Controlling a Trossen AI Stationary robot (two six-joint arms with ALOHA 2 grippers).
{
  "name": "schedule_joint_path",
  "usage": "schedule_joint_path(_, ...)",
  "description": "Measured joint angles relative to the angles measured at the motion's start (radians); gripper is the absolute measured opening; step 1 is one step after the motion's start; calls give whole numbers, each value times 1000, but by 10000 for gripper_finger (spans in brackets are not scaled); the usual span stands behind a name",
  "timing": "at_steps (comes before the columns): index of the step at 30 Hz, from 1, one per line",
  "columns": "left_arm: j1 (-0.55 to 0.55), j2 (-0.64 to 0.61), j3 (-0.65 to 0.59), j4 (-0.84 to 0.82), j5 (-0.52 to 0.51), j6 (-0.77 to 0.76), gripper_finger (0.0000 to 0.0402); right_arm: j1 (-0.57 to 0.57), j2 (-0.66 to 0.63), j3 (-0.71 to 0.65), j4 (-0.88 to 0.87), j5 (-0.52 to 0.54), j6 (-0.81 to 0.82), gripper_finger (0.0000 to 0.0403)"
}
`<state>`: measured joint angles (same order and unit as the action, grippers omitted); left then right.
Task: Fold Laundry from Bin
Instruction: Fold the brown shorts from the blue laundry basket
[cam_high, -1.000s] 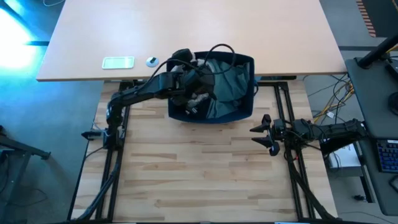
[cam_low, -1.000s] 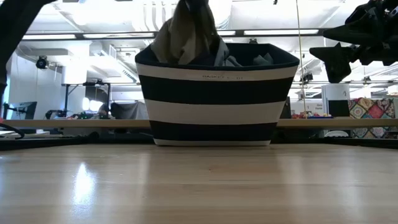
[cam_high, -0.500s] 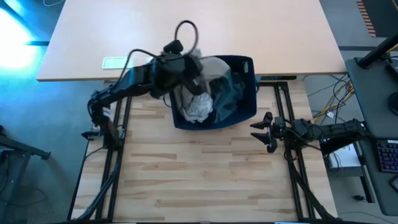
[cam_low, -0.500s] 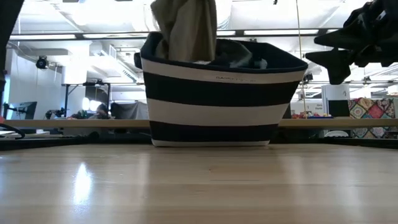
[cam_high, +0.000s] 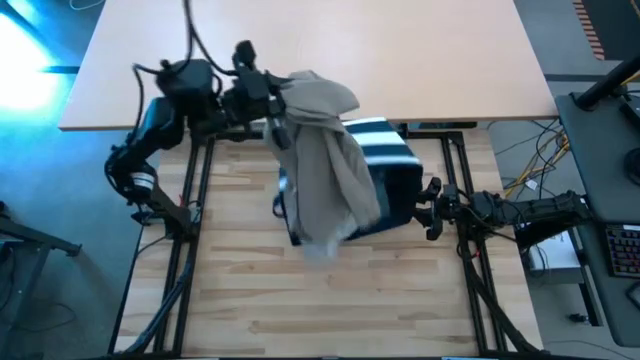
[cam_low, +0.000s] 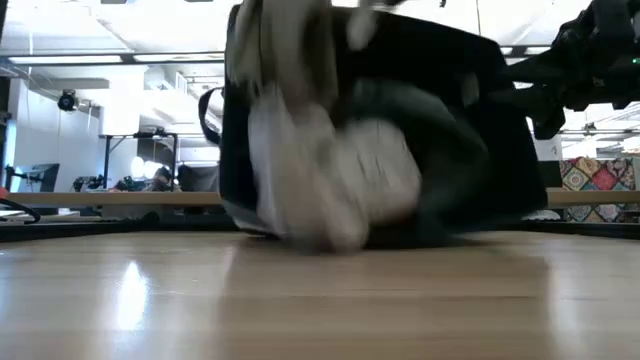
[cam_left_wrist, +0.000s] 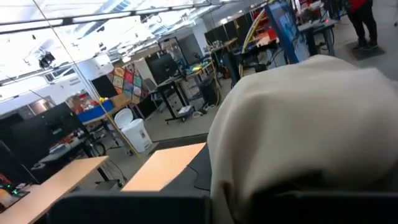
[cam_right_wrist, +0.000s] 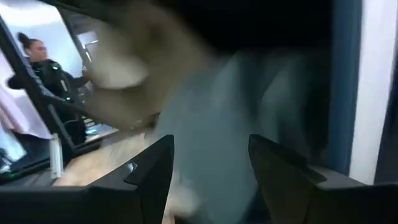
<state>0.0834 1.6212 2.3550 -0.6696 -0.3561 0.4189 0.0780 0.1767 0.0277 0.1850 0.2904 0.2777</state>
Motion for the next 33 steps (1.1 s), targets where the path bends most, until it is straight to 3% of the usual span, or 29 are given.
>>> schedule_joint_path(7,-22,-18,0,-1,30,-33,0,0,35,13,-7,-36,-171,205)
schedule_joint_path(12,-91,-10,0,-42,349,-82,0,0,60,114,-94,-36,-255,205)
schedule_joint_path(15,-170,11,-5,-143,430,-105,0,0,71,197,-197,-35,-271,205)
schedule_joint_path(20,-339,79,-60,-247,419,-169,0,0,90,313,-365,-35,-266,205)
schedule_joint_path(25,-473,143,-150,-296,324,-276,0,0,111,373,-404,-27,-231,205)
schedule_joint_path(29,-497,170,-291,-279,229,-400,0,0,138,387,-398,-27,-192,205)
schedule_joint_path(33,-477,168,-506,-133,118,-491,0,0,174,387,-374,-27,-146,205)
